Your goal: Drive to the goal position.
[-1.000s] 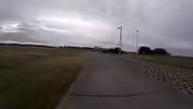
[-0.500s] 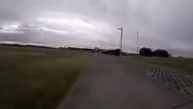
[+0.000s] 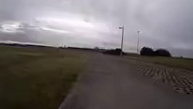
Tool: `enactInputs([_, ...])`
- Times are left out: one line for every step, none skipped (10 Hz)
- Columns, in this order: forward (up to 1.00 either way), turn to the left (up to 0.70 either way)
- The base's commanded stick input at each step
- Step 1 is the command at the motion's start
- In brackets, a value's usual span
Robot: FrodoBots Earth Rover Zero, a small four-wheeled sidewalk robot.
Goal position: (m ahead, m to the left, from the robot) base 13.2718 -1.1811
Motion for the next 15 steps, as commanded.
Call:
enactInputs([1.00, 0.00])
enactInputs([1.00, 0.00])
enactInputs([1.00, 0.00])
enactInputs([1.00, 0.00])
enactInputs([1.00, 0.00])
enactInputs([1.00, 0.00])
enactInputs([1.00, 0.00])
enactInputs([1.00, 0.00])
enactInputs([1.00, 0.00])
enactInputs([1.00, 0.00])
enactInputs([1.00, 0.00])
enactInputs([1.00, 0.00])
enactInputs([1.00, 0.00])
enactInputs([1.00, 0.00])
enactInputs([1.00, 0.00])
